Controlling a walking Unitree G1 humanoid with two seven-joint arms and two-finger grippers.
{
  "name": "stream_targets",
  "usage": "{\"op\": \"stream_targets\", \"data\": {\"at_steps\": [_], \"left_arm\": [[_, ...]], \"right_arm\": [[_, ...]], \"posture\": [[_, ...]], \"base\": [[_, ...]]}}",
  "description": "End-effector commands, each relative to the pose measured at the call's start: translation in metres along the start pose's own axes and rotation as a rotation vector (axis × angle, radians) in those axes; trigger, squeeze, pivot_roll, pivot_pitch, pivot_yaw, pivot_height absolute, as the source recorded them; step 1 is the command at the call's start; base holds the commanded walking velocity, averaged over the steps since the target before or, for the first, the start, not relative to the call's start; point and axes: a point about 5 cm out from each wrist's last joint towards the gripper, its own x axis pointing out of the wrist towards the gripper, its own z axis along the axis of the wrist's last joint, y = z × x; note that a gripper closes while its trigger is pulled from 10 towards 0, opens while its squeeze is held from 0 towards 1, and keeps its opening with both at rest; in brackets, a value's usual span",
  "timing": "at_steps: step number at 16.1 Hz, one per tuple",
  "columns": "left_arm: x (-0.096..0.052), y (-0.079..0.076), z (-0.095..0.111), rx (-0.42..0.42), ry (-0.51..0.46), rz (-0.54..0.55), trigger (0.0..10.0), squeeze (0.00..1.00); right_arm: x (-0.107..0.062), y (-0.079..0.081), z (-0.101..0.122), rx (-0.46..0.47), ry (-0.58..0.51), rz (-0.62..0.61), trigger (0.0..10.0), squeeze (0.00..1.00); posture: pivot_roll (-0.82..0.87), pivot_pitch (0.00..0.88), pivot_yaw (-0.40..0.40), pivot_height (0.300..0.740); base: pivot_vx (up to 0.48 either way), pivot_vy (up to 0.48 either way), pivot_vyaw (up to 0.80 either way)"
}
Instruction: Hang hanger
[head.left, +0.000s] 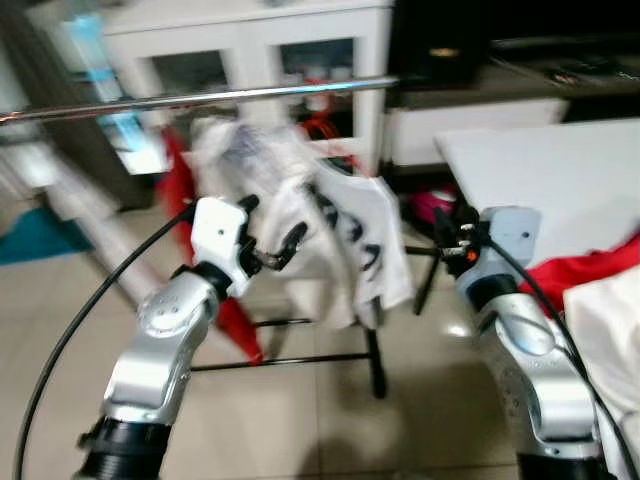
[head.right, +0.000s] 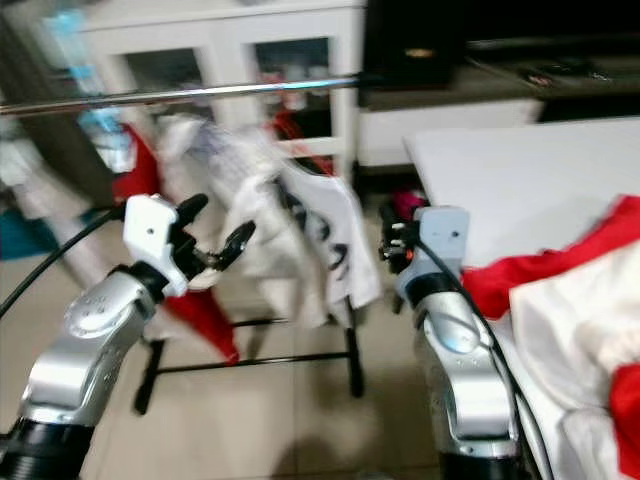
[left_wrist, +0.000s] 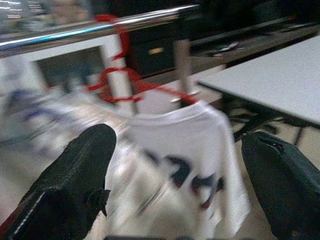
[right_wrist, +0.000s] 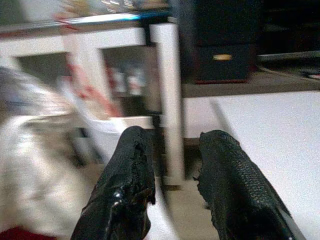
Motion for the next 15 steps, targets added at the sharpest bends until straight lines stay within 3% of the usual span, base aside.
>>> {"op": "stream_targets", "data": {"at_steps": [1,5,6,11,12,14,15], "left_arm": [[-0.007,0.008,-0.004,0.013,0.020,0.027,10.0,0.00],[-0.007,0.008,-0.005,0.014,0.020,0.021,10.0,0.00],[-0.006,0.008,-0.005,0.017,0.018,0.016,10.0,0.00],[-0.005,0.007,-0.005,0.023,0.017,-0.003,10.0,0.00],[-0.004,0.005,-0.005,0.012,0.017,-0.029,10.0,0.00],[-0.007,-0.001,-0.004,-0.003,0.017,-0.101,10.0,0.00],[-0.009,-0.005,-0.005,0.001,0.018,-0.151,10.0,0.00]], "right_arm": [[0.002,0.011,0.002,0.016,-0.020,0.038,10.0,0.00],[0.004,0.015,0.004,-0.038,-0.031,0.078,10.0,0.00],[0.005,0.017,0.004,-0.092,-0.026,0.095,10.0,0.00],[0.011,0.013,0.009,-0.184,-0.054,0.124,10.0,0.00],[0.015,0.005,0.014,-0.130,-0.078,0.100,10.0,0.00],[0.018,0.003,0.019,-0.154,-0.107,0.133,10.0,0.00],[0.020,0.001,0.023,-0.098,-0.121,0.177,10.0,0.00]], "posture": [[-0.10,0.019,0.092,0.740],[-0.10,0.010,0.095,0.740],[-0.10,0.011,0.096,0.740],[-0.11,0.011,0.103,0.740],[-0.10,0.019,0.097,0.740],[-0.11,0.015,0.098,0.740],[-0.10,0.016,0.093,0.740]], "base": [[0.356,0.000,0.00],[0.359,0.000,0.00],[0.360,0.000,0.00],[0.356,0.000,0.80],[0.000,0.000,0.00],[0.000,0.000,0.00],[0.000,0.000,0.00]]}}
